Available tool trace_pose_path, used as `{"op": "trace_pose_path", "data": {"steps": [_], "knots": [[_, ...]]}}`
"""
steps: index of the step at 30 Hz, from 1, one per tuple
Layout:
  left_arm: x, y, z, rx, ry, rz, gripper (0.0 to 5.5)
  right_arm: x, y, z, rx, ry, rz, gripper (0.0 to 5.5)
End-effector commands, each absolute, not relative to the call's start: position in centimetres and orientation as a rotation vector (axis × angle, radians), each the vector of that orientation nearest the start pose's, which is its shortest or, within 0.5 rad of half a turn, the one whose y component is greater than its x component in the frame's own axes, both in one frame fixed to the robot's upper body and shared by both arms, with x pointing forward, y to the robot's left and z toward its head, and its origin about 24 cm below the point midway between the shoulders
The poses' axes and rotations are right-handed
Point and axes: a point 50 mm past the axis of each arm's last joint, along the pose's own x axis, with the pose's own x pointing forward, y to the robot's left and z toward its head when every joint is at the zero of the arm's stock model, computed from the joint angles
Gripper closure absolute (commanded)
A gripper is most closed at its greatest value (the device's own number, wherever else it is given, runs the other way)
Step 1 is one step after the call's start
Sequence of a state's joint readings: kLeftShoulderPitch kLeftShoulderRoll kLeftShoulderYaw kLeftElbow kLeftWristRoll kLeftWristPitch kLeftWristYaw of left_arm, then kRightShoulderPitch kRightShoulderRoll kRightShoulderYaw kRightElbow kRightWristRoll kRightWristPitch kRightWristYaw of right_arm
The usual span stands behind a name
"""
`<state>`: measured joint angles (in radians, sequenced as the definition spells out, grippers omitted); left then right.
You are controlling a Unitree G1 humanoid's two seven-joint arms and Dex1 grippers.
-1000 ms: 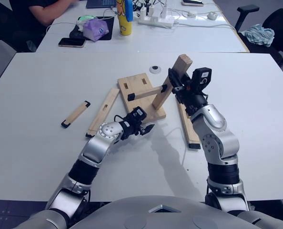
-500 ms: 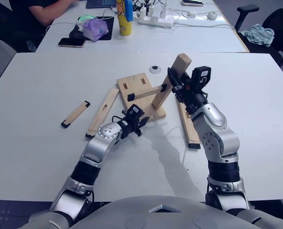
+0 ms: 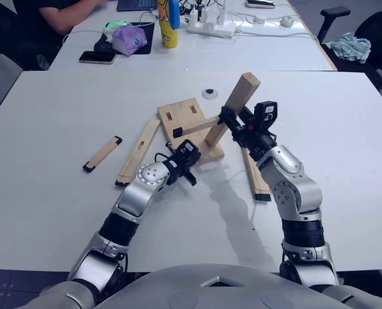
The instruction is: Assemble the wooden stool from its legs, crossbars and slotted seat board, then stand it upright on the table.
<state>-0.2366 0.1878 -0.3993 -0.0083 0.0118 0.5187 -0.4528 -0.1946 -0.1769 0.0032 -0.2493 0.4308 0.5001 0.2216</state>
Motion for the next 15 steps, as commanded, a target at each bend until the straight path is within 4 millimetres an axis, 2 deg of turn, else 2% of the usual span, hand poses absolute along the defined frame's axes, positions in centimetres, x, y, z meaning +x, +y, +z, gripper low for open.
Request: {"op": "trace_pose_path", "data": {"steps": [1,5,8,11,15], "knots": [[24.7,9.1,-0.1,0.307,0.602,-0.745,5.50,27.0,-15.3,11.8,0.234,0.036,0.438,3.38],[24.6,9.4,-0.2,0.306,0.607,-0.735,5.50,26.2,-16.3,14.6,0.240,-0.020,0.512,3.38],[24.5,9.7,-0.2,0.301,0.610,-0.721,5.50,26.5,-16.3,17.8,0.357,-0.086,0.579,3.38],[24.4,9.8,-0.2,0.294,0.610,-0.714,5.50,26.7,-15.8,20.6,0.462,-0.137,0.657,3.38],[24.5,9.9,-0.3,0.291,0.612,-0.712,5.50,27.5,-15.1,24.3,0.439,-0.227,0.681,3.38]]}}
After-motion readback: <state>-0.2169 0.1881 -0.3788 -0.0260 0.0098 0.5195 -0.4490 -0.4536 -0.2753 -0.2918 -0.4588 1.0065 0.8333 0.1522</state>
